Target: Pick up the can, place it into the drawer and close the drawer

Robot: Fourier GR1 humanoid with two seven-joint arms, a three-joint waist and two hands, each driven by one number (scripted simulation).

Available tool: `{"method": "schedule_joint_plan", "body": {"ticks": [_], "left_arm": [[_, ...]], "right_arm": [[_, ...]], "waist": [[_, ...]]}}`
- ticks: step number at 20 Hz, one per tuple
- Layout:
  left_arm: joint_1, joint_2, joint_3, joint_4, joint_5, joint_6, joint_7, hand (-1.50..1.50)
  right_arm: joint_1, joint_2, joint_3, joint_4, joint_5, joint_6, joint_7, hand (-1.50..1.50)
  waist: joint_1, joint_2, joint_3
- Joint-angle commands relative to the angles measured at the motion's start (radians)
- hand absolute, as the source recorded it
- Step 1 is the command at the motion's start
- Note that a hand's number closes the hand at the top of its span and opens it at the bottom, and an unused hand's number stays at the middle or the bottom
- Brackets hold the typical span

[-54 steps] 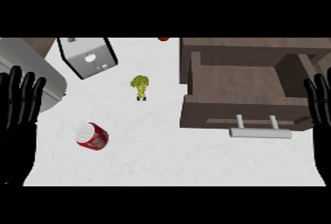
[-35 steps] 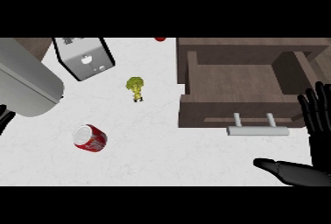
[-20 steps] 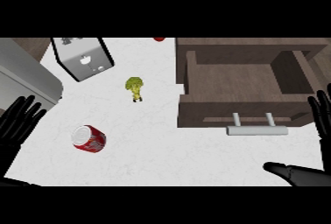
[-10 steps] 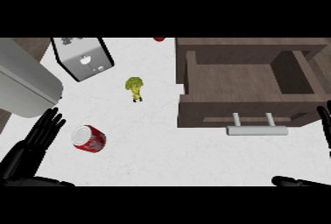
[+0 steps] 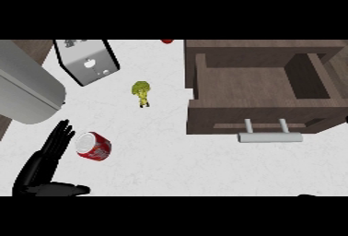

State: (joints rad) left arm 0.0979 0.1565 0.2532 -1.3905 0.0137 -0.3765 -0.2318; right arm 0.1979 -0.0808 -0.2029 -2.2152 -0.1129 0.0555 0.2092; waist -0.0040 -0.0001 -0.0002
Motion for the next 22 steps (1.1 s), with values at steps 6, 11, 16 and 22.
{"method": "schedule_joint_plan", "body": {"ticks": [6,11,16,22], "left_arm": [[-0.092,0.029,0.020,0.282,-0.050,0.022,-0.171,-1.50],[-0.199,0.017,0.005,0.489,-0.102,0.083,-0.257,-1.50],[-0.274,0.014,0.022,0.664,-0.104,0.125,-0.341,-1.50],[-0.435,0.099,0.042,0.973,-0.133,0.102,-0.481,-1.50]], "right_arm": [[-0.019,0.016,-0.013,-0.021,0.004,0.014,0.017,-1.50],[-0.072,-0.028,-0.076,0.018,-0.028,0.024,0.051,-1.50],[0.036,0.028,-0.024,-0.095,0.006,0.051,0.048,-1.50],[-0.053,0.007,-0.054,0.023,0.005,0.053,0.026,-1.50]], "waist": [[0.001,0.000,0.000],[-0.001,0.001,0.000],[-0.005,0.001,0.000],[-0.007,0.003,-0.001]]}}
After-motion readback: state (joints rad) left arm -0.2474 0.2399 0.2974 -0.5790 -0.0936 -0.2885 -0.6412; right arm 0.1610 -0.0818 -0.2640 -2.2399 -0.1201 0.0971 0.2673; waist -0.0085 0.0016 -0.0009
